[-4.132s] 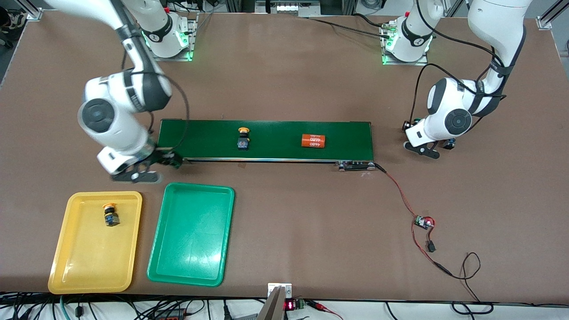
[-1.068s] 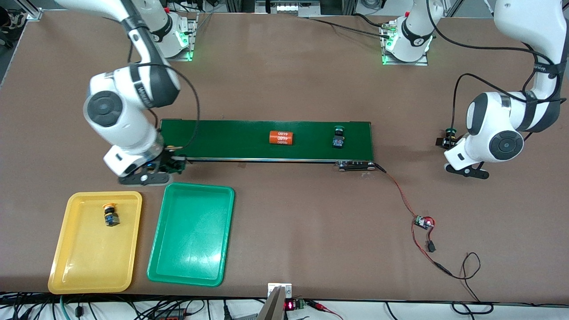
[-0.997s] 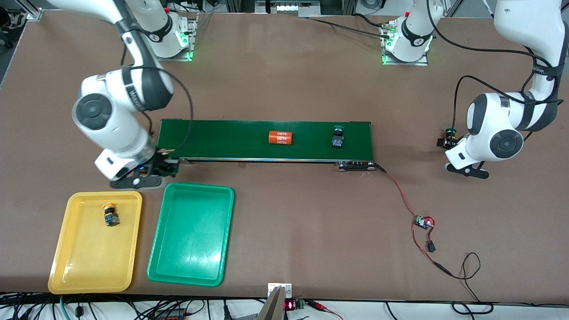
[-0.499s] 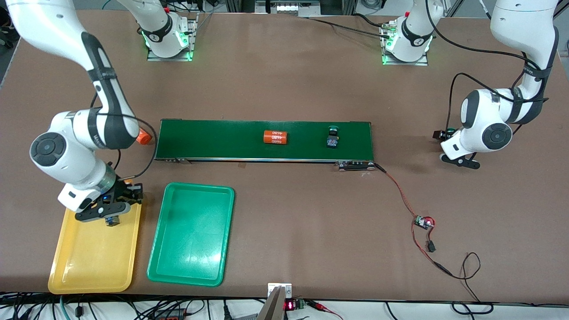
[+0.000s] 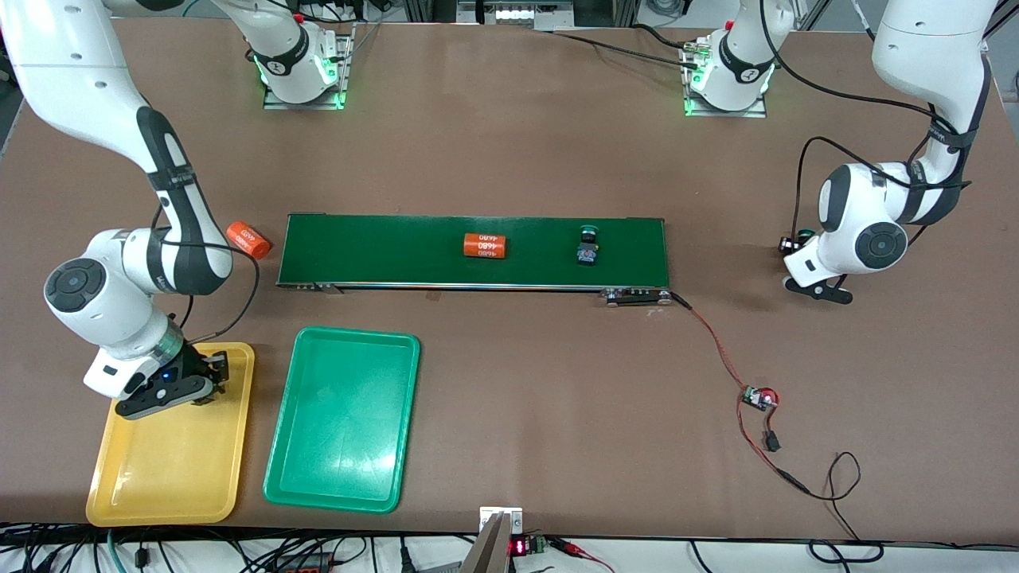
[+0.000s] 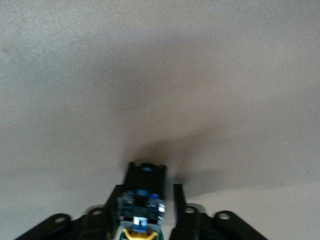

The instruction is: Sort buttons by color to trays

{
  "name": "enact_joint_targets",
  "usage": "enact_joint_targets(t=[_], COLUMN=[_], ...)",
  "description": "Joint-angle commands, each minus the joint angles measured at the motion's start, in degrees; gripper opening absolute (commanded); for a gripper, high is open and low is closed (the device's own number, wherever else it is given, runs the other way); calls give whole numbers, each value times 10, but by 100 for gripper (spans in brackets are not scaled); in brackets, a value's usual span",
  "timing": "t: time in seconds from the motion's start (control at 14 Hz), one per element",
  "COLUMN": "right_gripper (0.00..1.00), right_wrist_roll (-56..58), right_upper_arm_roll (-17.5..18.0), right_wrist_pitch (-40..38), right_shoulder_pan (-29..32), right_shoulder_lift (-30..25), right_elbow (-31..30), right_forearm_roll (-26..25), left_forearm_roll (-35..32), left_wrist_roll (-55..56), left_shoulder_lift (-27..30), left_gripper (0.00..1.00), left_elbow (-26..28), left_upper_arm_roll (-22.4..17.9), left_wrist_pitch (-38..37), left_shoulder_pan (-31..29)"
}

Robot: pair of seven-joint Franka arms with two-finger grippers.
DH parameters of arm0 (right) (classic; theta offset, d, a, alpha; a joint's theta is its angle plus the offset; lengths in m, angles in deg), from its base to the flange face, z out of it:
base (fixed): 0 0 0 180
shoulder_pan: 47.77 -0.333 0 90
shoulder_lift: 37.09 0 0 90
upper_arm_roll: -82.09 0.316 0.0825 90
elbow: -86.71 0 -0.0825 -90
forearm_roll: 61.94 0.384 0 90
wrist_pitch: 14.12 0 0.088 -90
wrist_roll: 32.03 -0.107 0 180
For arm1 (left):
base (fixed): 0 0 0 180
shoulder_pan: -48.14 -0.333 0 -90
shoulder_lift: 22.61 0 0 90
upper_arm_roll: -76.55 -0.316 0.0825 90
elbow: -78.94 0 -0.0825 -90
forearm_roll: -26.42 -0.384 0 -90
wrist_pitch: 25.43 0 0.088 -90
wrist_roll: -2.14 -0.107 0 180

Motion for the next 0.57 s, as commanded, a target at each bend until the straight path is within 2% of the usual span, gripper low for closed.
enact_joint_targets(t=[0.0,0.14,0.28,0.36,0.5], right_gripper=[15,15,18,36,100], right_wrist_roll=[11,12,11,9,2], right_upper_arm_roll=[0,-1,-1,-1,-1], right_wrist_pitch=[41,46,47,47,47], right_shoulder_pan=[7,13,12,11,11], right_shoulder_lift=[36,43,45,46,45], right_elbow=[18,20,20,20,19], right_forearm_roll=[-19,-20,-19,-18,-13], left_forearm_roll=[-4,-3,41,67,104], left_wrist_roll=[-8,-4,34,53,87], left_shoulder_lift=[13,36,45,46,47], left_gripper=[22,22,22,22,22], left_elbow=[-2,-10,-48,-70,-109], left_upper_arm_roll=[-6,1,40,56,87], left_wrist_pitch=[-1,-17,-75,-113,-150], left_shoulder_pan=[6,10,12,13,27])
